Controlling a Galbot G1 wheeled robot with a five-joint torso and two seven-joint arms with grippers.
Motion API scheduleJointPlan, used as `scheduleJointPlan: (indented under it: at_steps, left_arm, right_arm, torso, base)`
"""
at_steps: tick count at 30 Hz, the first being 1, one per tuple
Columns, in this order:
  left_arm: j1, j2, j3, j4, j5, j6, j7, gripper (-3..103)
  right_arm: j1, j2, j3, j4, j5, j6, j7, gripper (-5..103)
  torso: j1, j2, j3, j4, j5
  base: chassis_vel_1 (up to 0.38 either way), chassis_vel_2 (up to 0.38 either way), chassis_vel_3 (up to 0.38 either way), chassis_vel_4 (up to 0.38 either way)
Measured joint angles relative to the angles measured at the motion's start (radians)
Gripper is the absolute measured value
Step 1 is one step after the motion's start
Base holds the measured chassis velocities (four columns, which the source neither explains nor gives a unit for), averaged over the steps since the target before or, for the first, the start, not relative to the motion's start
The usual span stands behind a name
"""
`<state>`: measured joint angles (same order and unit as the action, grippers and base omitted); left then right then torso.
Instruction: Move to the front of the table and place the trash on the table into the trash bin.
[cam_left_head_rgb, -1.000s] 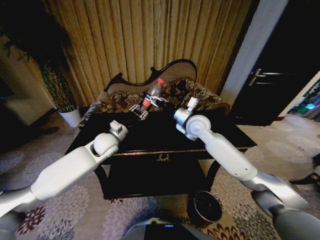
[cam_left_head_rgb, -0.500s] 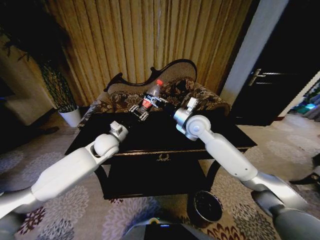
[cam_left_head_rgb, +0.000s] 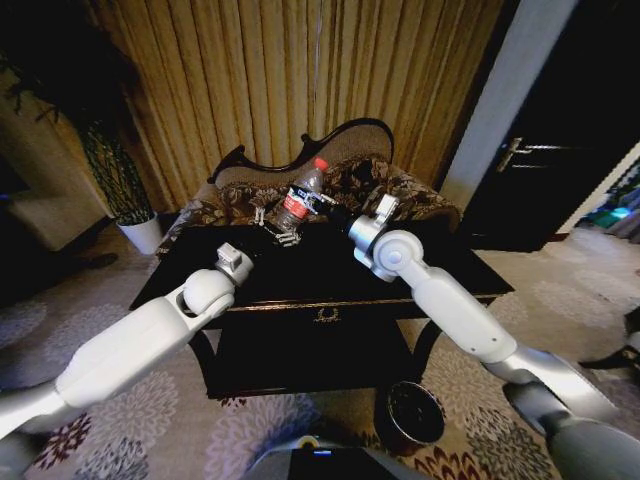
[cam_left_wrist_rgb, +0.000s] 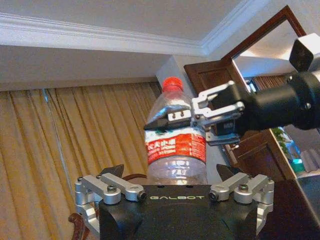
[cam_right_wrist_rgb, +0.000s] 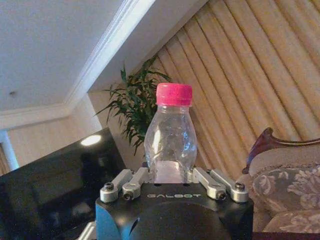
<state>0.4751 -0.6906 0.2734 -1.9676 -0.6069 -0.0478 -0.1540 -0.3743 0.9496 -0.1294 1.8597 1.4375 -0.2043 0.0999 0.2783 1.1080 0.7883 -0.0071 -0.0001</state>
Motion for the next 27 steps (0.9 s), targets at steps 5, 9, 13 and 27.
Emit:
scheduleJointPlan:
  at_steps: [5,9,13,27]
  left_arm:
    - [0.016,0.011,-0.020,-0.015,-0.012,0.000,-0.001,100]
    - [0.049,0.028,-0.073,-0.036,-0.034,0.003,-0.006,100]
    - [0.137,0.066,-0.188,-0.077,-0.079,0.029,-0.026,100]
    - [0.577,0.159,-0.775,-0.123,-0.192,0.070,-0.063,100]
  right_arm:
    - [-0.016,-0.010,0.010,-0.006,-0.032,0.007,0.018,25]
    - [-0.030,-0.023,0.017,-0.069,-0.195,0.021,0.028,25]
    - [-0.060,-0.044,0.053,-0.101,-0.299,0.023,0.057,25]
    - [-0.243,-0.198,0.246,-0.065,-0.435,0.024,0.127,25]
  torso:
    - [0.000,0.000,0.000,-0.0001,0.0000]
    - [0.000,0.000,0.000,-0.0001,0.0001]
    - [0.000,0.000,0.000,-0.0002,0.0002]
    - [0.000,0.000,0.000,-0.0001,0.0002]
  base:
    - [0.000,0.000,0.000,0.000]
    - [0.000,0.000,0.000,0.000]
    - [0.000,0.000,0.000,0.000]
    - [0.000,0.000,0.000,0.000]
